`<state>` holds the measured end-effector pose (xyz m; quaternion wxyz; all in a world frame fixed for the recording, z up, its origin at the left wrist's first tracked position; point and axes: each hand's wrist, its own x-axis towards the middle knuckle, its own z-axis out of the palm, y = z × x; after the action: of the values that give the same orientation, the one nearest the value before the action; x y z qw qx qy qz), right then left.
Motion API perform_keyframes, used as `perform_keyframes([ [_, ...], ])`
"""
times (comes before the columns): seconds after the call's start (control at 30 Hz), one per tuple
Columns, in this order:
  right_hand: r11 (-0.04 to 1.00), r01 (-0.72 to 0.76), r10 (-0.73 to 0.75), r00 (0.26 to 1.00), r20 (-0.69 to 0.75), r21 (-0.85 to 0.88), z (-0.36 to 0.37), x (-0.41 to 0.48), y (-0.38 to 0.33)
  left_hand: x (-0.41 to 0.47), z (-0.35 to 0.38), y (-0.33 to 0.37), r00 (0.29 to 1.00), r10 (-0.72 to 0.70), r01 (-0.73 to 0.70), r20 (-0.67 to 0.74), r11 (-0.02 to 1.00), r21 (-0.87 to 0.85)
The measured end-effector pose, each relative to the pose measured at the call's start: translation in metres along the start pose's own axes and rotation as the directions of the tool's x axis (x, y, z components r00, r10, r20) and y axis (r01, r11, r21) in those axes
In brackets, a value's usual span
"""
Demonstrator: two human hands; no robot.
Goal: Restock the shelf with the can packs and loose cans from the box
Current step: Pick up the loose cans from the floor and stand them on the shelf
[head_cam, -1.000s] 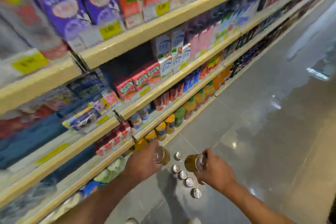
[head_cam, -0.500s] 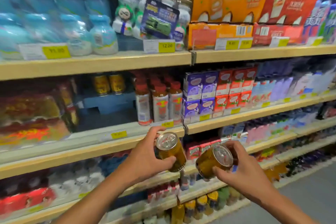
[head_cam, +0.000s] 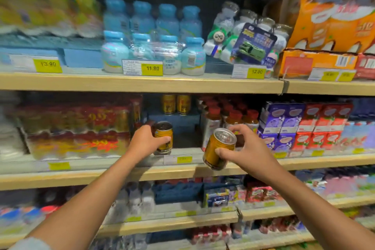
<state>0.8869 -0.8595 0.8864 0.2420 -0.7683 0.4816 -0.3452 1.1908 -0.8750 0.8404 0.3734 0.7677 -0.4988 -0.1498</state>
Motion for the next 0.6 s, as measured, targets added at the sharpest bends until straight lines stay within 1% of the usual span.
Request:
perform_keyframes([
  [0.17, 0.999, 0.013, -0.012, 1.000, 0.016, -0.034, 0.042, 0.043, -0.025, 0.022, 0.006, -0.015, 0.992, -0.080, 0.076, 0.098, 0.996, 0.044],
  [0.23, 0.999, -0.002, 0.004, 0.999, 0.035, -0.052, 0.058, 0.059, -0.030, 0.030, 0.007, -0.020, 0.990, -0.058, 0.049, 0.128, 0.996, 0.070],
  [0.33, 0.997, -0.065, 0.068, 0.996, 0.058, -0.043, 0.084, 0.081, -0.031, 0.039, 0.012, -0.029, 0.990, 0.014, -0.015, 0.141, 1.000, 0.002],
  [0.5, 0.986, -0.150, 0.154, 0.986, 0.060, -0.066, 0.117, 0.106, -0.023, 0.042, 0.014, -0.038, 0.983, 0.041, -0.038, 0.181, 0.999, -0.020],
  [0.6, 0.978, -0.173, 0.183, 0.980, 0.082, -0.120, 0.130, 0.115, -0.017, 0.042, 0.012, -0.038, 0.977, 0.068, -0.066, 0.204, 0.998, -0.015],
])
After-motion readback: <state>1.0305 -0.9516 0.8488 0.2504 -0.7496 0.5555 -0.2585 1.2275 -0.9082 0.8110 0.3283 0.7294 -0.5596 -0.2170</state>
